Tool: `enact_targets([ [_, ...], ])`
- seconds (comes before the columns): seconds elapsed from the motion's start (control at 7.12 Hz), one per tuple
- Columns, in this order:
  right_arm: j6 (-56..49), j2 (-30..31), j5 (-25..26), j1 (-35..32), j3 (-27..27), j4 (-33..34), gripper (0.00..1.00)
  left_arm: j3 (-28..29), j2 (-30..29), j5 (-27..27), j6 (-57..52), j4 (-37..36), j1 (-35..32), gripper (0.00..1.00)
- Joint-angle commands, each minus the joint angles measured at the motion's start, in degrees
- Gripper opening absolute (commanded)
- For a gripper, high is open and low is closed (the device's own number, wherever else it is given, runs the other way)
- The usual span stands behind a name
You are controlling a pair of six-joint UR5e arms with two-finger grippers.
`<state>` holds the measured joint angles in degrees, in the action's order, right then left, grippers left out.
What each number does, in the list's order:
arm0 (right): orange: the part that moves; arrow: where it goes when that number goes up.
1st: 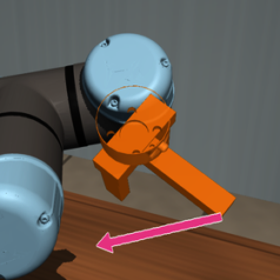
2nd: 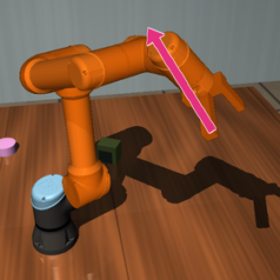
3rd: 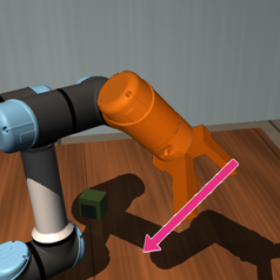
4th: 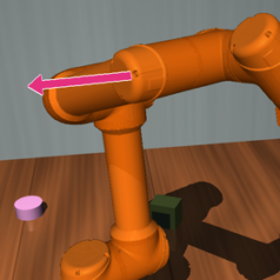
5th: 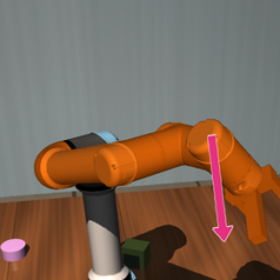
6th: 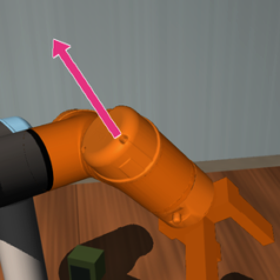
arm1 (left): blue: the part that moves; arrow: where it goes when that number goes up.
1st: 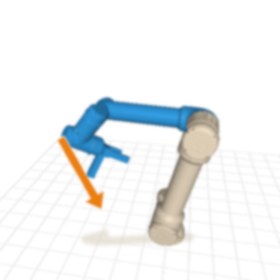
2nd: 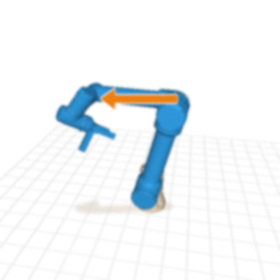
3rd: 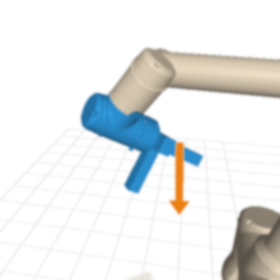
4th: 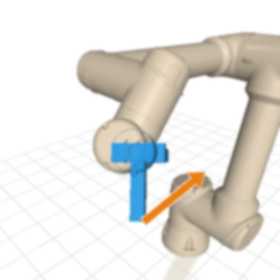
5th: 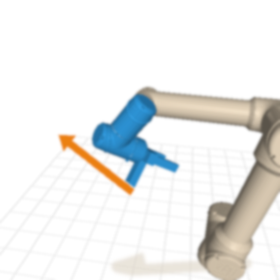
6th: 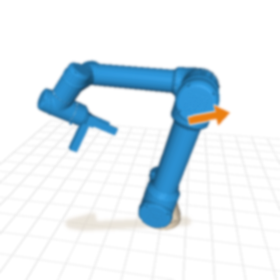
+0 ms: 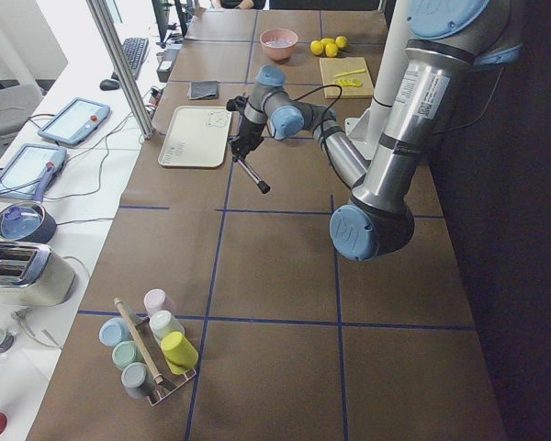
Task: Mash ice and strawberries in cup
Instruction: 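Lift the muddler out and withdraw the left arm from the cup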
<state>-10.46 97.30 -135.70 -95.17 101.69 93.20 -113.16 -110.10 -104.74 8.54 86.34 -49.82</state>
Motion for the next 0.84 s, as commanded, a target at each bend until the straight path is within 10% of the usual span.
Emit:
enact_targets([
  [0.0, 0.0, 0.0, 0.0, 0.0, 0.0, 0.0, 0.99, 1.8, 3.7, -10.0, 10.3, -6.7, -10.5, 0.06],
  [0.28, 0.0, 0.0, 0.0, 0.0, 0.1, 0.0, 0.99, 2.0, 9.2, -13.6, 26.3, -5.6, -13.5, 0.22],
  [0.7, 0.0, 0.0, 0.0, 0.0, 0.1, 0.0, 0.99, 5.8, 23.0, -15.6, 25.9, 12.1, -13.9, 0.05],
])
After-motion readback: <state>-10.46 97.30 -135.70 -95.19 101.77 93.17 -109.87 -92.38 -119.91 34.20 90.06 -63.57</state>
